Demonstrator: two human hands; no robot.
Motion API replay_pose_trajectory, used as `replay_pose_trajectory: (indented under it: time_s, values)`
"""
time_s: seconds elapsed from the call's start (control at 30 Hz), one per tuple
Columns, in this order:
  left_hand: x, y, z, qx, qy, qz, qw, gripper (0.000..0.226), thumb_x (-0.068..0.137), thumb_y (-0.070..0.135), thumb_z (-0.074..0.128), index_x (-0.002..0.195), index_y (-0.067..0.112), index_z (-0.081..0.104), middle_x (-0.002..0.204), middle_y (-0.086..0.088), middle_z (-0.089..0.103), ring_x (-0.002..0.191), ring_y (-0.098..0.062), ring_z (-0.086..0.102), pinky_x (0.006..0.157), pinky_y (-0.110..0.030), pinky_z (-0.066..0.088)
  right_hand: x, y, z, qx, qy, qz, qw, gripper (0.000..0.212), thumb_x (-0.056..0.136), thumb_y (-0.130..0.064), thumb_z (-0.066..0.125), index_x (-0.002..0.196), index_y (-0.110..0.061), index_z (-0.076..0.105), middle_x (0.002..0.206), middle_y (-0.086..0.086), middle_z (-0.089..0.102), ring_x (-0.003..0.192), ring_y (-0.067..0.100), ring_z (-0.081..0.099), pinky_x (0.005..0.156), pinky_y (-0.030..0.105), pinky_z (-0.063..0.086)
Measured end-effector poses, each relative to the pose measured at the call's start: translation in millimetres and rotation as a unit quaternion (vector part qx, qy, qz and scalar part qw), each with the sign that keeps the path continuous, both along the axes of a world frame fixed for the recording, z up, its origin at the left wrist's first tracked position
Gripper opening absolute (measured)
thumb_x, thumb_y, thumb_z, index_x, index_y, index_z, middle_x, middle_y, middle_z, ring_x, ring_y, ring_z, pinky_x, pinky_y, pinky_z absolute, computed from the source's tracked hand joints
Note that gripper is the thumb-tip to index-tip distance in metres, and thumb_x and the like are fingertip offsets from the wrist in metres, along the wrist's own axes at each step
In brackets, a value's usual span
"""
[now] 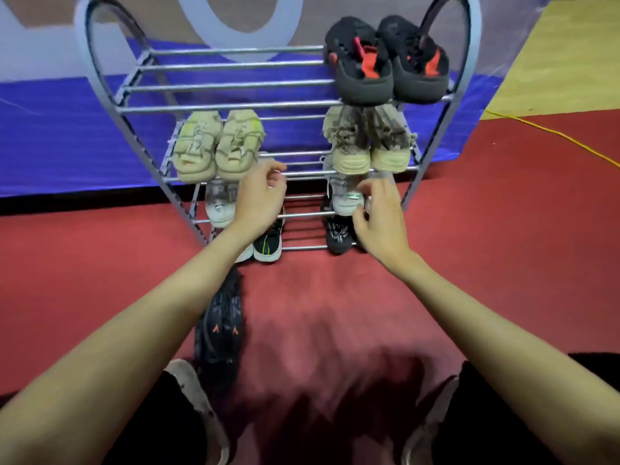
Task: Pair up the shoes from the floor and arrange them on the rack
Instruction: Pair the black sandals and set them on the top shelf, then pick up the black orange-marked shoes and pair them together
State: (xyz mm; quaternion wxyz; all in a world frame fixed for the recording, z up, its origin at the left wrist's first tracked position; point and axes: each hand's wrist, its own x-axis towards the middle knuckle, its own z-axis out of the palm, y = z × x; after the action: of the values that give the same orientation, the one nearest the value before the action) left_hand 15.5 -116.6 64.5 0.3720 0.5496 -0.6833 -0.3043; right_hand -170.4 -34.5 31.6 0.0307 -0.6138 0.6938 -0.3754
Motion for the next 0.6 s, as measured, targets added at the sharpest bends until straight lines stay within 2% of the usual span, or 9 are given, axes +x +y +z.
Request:
replay_pose_trajectory:
  time_s: [0.1,0.17,0.27,0.4,0.53,0.6]
  values:
    - [51,29,-48,0.066,-0.061,0.010,0.996,0.029,0.086,0.003,0.046,0.107,0.006,0.066,0.090,-0.003,0.064,0.081,-0.016,0.057,0.068,-0.019,0.039,40,23,-43,0.102,-0.007,0.060,0.993,0.029,0.077,-0.001,0.052,0.105,0.000,0.056,0.105,0.018,0.055,0.102,0.034,0.051,0.089,0.032,0.037]
    - [88,46,-82,0.115,-0.101,0.033,0.988,0.036,0.082,0.003,0.043,0.107,0.006,0.067,0.095,-0.008,0.070,0.087,-0.025,0.063,0.075,-0.025,0.044,66,37,-69,0.159,0.004,0.116,0.981,0.031,0.077,-0.001,0.054,0.108,0.000,0.056,0.106,0.017,0.055,0.102,0.033,0.051,0.092,0.036,0.041]
    - [132,65,-125,0.177,-0.101,0.066,0.977,0.047,0.069,0.011,0.035,0.103,0.008,0.068,0.095,-0.012,0.073,0.092,-0.030,0.067,0.082,-0.029,0.049,101,49,-105,0.222,0.021,0.192,0.956,0.032,0.077,-0.001,0.053,0.110,-0.001,0.055,0.107,0.016,0.056,0.103,0.033,0.051,0.092,0.041,0.042]
    - [163,68,-165,0.225,-0.095,0.125,0.962,0.036,0.081,0.001,0.041,0.104,0.006,0.068,0.098,-0.013,0.073,0.087,-0.026,0.067,0.077,-0.021,0.045,141,48,-139,0.280,0.027,0.236,0.930,0.033,0.080,-0.004,0.053,0.113,-0.001,0.054,0.109,0.017,0.055,0.104,0.033,0.050,0.094,0.040,0.040]
    - [182,64,-204,0.265,-0.106,0.126,0.950,0.031,0.082,0.002,0.044,0.103,0.007,0.067,0.101,-0.015,0.073,0.097,-0.028,0.068,0.088,-0.030,0.049,175,31,-172,0.333,0.007,0.256,0.907,0.035,0.079,-0.003,0.053,0.115,-0.001,0.053,0.111,0.018,0.054,0.107,0.034,0.052,0.096,0.043,0.043]
    - [190,65,-225,0.297,-0.139,0.155,0.932,0.029,0.082,0.010,0.050,0.107,0.009,0.065,0.106,-0.014,0.072,0.104,-0.028,0.065,0.092,-0.033,0.049,189,23,-191,0.360,0.005,0.269,0.893,0.037,0.080,-0.003,0.053,0.116,-0.002,0.052,0.112,0.018,0.052,0.108,0.034,0.053,0.096,0.043,0.044]
